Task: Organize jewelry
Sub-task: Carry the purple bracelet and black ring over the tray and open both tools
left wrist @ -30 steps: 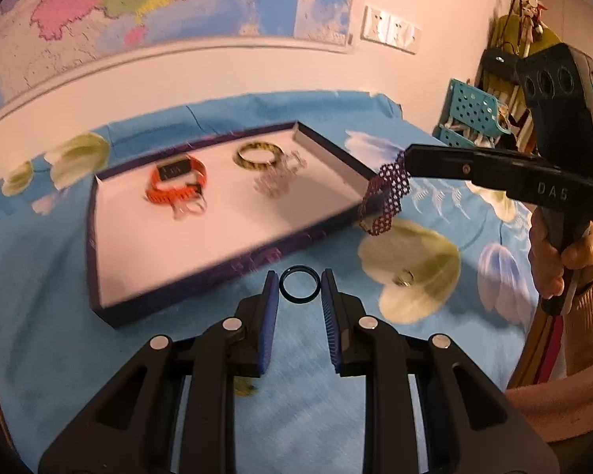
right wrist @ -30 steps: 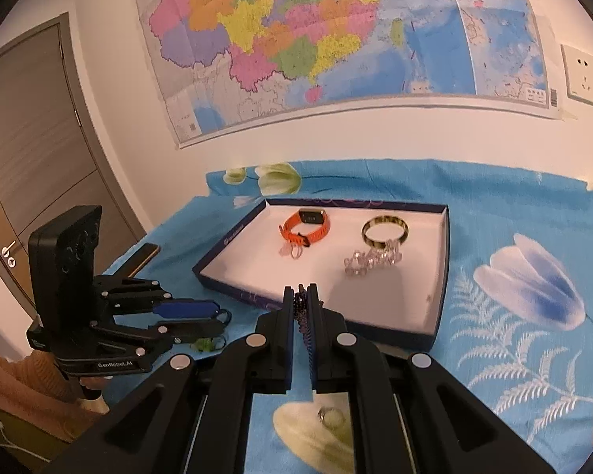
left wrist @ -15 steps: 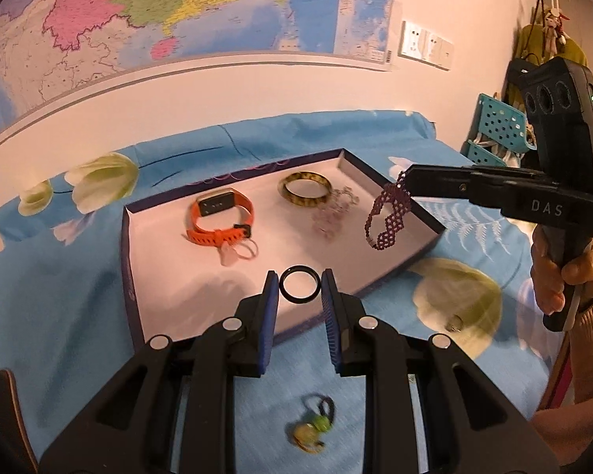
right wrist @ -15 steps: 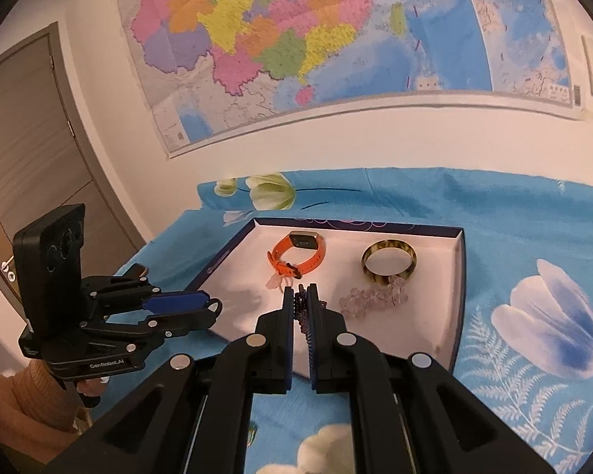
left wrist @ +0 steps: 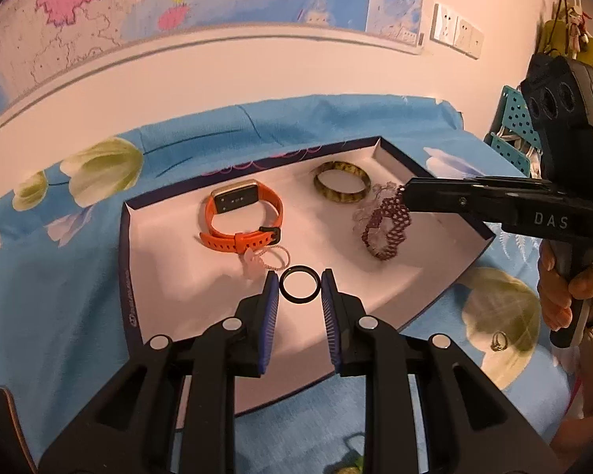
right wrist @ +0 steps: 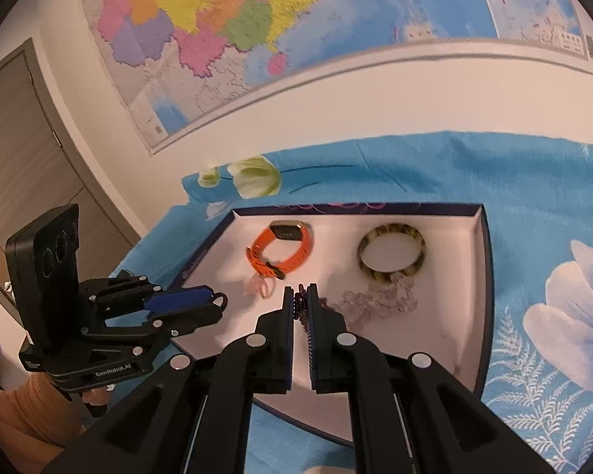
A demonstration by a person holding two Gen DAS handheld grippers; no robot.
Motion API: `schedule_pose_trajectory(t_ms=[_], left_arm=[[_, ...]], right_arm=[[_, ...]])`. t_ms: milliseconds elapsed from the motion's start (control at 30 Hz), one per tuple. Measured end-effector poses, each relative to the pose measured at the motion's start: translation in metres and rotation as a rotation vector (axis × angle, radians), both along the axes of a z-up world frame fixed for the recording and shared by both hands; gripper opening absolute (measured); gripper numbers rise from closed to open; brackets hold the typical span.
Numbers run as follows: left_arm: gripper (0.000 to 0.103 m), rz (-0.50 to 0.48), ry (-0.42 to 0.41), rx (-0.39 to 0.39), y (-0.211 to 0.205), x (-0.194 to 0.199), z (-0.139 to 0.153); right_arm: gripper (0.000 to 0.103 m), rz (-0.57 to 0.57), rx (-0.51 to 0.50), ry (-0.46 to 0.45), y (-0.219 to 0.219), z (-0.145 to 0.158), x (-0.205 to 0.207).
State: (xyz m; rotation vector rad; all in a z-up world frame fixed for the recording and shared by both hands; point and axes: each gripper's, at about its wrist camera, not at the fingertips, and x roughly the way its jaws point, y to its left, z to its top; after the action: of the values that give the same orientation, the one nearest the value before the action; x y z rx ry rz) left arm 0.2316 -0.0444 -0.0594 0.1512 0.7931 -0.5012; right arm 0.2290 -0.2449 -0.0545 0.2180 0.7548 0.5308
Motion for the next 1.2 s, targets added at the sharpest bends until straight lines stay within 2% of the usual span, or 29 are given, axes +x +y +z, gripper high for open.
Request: schedule_pose_trajectory(t_ms=[500, 700, 933, 1000, 1067, 1200], left_arm=[[0.022, 0.010, 0.054, 0.049, -0.011, 0.020, -0.024], [0.023, 0.026, 0.069, 0.049, -0.010, 0.028, -0.029], [0.023, 0.031, 0.070, 0.042, -0.010, 0.029, -0.029], [0.024, 0.035, 0.063, 0.041, -0.009, 0.028, -0.028], [0.035, 0.043, 0.056, 0.036, -0.008, 0.026, -0.025], [0.039, 0.057, 0.032, 0.017, -0.003, 0.019, -0.016]], right_arm=[[0.008, -0.097, -0.072, 0.082, -0.023, -0.026, 0.010], [0.013, -0.129, -0.083, 0.068, -0.027, -0.023, 0.005], [0.016, -0.115, -0.076, 0.035, -0.028, -0.011, -0.012], [0.017, -0.106, -0.081, 0.020, -0.028, -0.007, -0.020], [0.023, -0.098, -0.082, 0.003, -0.028, -0.002, -0.030], [0.028, -0.073, -0.094, -0.017, -0.025, 0.003, -0.048]])
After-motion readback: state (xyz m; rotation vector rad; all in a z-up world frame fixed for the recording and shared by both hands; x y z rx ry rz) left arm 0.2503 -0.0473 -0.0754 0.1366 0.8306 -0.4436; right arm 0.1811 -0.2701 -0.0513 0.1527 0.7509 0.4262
